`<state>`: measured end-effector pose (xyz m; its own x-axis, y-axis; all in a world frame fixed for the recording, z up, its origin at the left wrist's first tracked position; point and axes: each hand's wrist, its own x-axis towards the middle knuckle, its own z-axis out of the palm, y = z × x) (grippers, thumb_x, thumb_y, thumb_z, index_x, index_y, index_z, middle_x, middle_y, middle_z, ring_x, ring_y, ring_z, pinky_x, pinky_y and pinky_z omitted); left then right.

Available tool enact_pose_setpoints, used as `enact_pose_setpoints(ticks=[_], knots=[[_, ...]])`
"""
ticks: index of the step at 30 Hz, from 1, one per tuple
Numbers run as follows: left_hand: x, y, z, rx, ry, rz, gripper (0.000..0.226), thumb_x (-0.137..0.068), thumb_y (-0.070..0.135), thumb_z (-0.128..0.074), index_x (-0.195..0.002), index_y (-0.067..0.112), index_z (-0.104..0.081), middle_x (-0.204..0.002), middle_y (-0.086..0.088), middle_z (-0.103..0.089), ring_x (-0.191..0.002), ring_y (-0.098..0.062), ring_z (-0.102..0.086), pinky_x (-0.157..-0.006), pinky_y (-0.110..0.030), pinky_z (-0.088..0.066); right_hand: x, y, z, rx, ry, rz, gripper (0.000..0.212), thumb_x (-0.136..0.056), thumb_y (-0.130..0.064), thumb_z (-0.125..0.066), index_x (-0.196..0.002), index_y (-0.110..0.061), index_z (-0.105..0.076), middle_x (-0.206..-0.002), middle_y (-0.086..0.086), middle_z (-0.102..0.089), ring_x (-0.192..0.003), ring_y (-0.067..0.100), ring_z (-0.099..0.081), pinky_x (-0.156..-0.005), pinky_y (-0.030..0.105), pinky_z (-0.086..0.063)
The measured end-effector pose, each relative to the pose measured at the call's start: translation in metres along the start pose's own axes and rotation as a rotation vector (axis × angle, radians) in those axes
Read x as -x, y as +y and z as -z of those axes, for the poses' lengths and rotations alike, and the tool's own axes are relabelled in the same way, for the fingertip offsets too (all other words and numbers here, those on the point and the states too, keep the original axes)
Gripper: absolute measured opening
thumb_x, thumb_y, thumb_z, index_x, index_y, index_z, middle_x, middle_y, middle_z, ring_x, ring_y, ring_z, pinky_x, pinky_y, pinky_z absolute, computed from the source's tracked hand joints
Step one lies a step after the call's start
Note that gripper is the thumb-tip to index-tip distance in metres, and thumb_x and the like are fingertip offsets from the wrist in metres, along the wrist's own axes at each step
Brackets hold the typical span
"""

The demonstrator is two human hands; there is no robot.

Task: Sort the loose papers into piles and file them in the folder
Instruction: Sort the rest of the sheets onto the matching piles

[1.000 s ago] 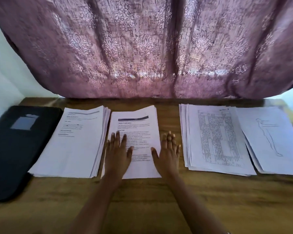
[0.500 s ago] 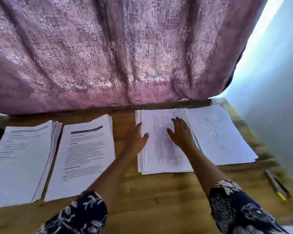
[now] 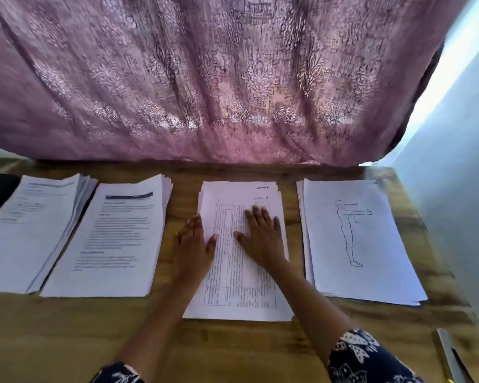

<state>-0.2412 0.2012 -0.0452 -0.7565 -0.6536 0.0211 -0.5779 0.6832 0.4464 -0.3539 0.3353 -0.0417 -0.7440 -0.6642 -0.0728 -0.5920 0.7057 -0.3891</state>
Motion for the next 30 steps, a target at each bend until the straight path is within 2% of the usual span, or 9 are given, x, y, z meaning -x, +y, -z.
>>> enact_pose_setpoints(ticks=[4,7,10,12,16,21,26,28,30], knots=[[0.024,0.001,0.013,-0.042,0.028,0.058,0.073,-0.094,0.050,-0.049,-0.152,0.013,-0.023,-0.153,-0.007,-0.036,-0.135,-0.028,-0.043,-0.112,-0.038,-0.034,0.021,0.009,0.009,-0.388,0.117,-0.099,0.063,-0.096,-0.046,-0.047,-0.150,-0.027,-0.023,-0.160,-0.005,-0.013,-0.147,0.018,-0.012,-0.119,0.043,-0.013],[0.006,0.009,0.019,0.011,0.068,-0.013,0.079,-0.089,0.054,-0.055,-0.151,0.014,-0.026,-0.152,-0.008,-0.038,-0.133,-0.031,-0.046,-0.112,-0.040,-0.034,0.006,0.027,0.022,-0.462,0.203,-0.174,0.064,-0.094,-0.046,-0.050,-0.149,-0.027,-0.024,-0.159,-0.003,-0.017,-0.146,0.023,-0.020,-0.117,0.048,-0.021],[-0.046,0.020,0.015,-0.009,0.069,-0.108,0.079,-0.091,0.058,-0.047,-0.152,0.013,-0.024,-0.157,-0.010,-0.028,-0.142,-0.033,-0.031,-0.117,-0.047,-0.022,-0.038,0.038,0.041,-0.354,0.116,-0.070,0.069,-0.096,-0.043,-0.050,-0.151,-0.019,-0.018,-0.161,0.002,-0.012,-0.147,0.025,-0.013,-0.118,0.043,-0.014],[-0.086,0.032,0.011,-0.070,-0.049,-0.172,0.075,-0.094,0.056,-0.043,-0.151,0.011,-0.025,-0.157,-0.012,-0.027,-0.144,-0.032,-0.026,-0.119,-0.046,-0.018,-0.069,0.040,0.055,-0.209,0.061,0.008,0.071,-0.096,-0.043,-0.049,-0.152,-0.014,-0.016,-0.160,0.006,-0.013,-0.147,0.025,-0.012,-0.118,0.039,-0.011],[-0.122,0.044,0.001,-0.183,-0.201,-0.275,0.065,-0.098,0.051,-0.040,-0.148,0.010,-0.032,-0.154,-0.012,-0.033,-0.141,-0.027,-0.030,-0.115,-0.039,-0.019,-0.084,0.041,0.049,-0.030,-0.033,0.041,0.066,-0.095,-0.048,-0.048,-0.147,-0.012,-0.031,-0.154,0.010,-0.031,-0.141,0.027,-0.028,-0.116,0.040,-0.021],[-0.063,0.019,-0.010,-0.120,-0.017,-0.324,0.064,-0.094,0.055,-0.038,-0.136,0.009,-0.051,-0.137,-0.012,-0.055,-0.126,-0.030,-0.051,-0.107,-0.042,-0.038,-0.025,0.029,0.019,0.072,0.103,0.101,0.059,-0.096,-0.049,-0.042,-0.143,-0.014,-0.039,-0.147,0.006,-0.042,-0.135,0.024,-0.036,-0.112,0.040,-0.025],[-0.025,0.010,-0.001,-0.190,0.031,-0.320,0.056,-0.095,0.054,-0.039,-0.127,0.012,-0.060,-0.127,-0.010,-0.061,-0.117,-0.029,-0.057,-0.102,-0.046,-0.040,0.015,0.013,0.013,0.129,0.145,0.146,0.049,-0.095,-0.045,-0.048,-0.132,-0.013,-0.053,-0.132,0.007,-0.053,-0.121,0.025,-0.048,-0.100,0.040,-0.036],[-0.022,0.011,0.006,-0.203,0.031,-0.340,0.060,-0.093,0.056,-0.031,-0.119,0.014,-0.064,-0.117,-0.010,-0.065,-0.108,-0.029,-0.059,-0.098,-0.046,-0.042,0.019,0.012,0.015,0.093,0.138,0.126,0.046,-0.094,-0.047,-0.049,-0.128,-0.016,-0.055,-0.129,0.005,-0.053,-0.118,0.023,-0.047,-0.099,0.038,-0.037],[-0.019,0.012,0.010,-0.218,0.022,-0.368,0.054,-0.094,0.052,-0.035,-0.115,0.014,-0.066,-0.114,-0.009,-0.065,-0.106,-0.029,-0.059,-0.097,-0.047,-0.041,0.019,0.014,0.019,0.013,0.112,0.085,0.047,-0.094,-0.047,-0.048,-0.130,-0.018,-0.052,-0.131,0.003,-0.050,-0.121,0.021,-0.044,-0.101,0.037,-0.038]])
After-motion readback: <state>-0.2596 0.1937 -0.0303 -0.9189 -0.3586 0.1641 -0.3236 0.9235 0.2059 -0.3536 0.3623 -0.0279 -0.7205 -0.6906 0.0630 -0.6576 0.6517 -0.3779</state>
